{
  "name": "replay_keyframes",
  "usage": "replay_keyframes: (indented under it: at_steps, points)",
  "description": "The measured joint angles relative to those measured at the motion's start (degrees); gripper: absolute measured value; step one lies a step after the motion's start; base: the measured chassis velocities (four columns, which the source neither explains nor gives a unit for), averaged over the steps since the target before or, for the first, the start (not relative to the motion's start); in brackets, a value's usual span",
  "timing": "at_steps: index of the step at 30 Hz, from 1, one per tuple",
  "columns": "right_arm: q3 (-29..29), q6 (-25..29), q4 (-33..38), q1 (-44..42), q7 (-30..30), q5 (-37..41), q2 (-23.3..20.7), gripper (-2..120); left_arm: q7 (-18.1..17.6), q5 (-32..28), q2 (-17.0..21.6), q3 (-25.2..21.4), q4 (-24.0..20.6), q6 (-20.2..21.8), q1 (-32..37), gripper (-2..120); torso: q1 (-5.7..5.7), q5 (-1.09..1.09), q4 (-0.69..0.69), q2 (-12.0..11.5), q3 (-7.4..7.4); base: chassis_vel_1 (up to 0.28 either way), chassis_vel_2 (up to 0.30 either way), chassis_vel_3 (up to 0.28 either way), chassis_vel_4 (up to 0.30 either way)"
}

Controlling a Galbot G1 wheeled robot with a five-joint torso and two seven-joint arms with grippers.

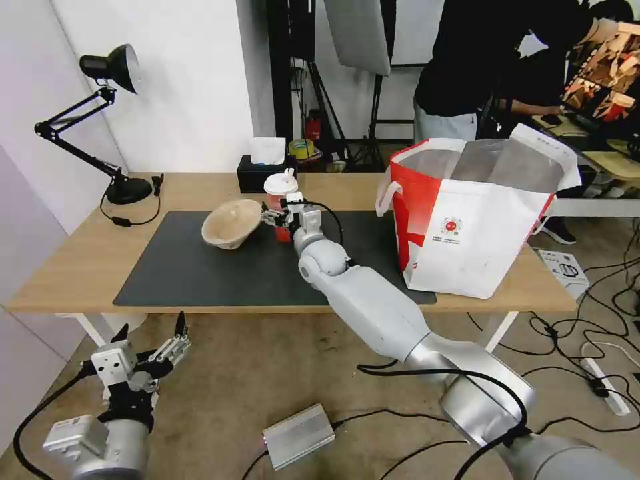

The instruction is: Pick up the trash from the table and place it into the takeout bag.

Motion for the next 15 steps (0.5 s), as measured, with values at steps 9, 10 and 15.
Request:
replay_keyframes:
  at_steps: [9, 10, 15]
  points:
    - [1.29, 1.47, -3.53, 0.53, -1.51, -0.90, 0.93, 100, 0.04, 0.12, 0.39, 0.51, 0.15, 0.00, -0.22, 100, 0.00, 0.00, 0.00, 0.00, 0.00, 0.000, 0.000, 0.000, 0.000]
    - [1.37, 1.66, -3.88, 0.56, -1.67, -0.92, 0.95, 100, 0.04, 0.12, 0.52, 0.58, 0.18, 0.00, -0.29, 100, 0.00, 0.00, 0.00, 0.00, 0.00, 0.000, 0.000, 0.000, 0.000]
    - [1.67, 2.35, -4.81, 0.70, -2.06, -1.02, 0.98, 92, 0.05, -0.10, 0.65, 1.13, 0.20, 0.01, -0.45, 100, 0.00, 0.00, 0.00, 0.00, 0.00, 0.000, 0.000, 0.000, 0.000]
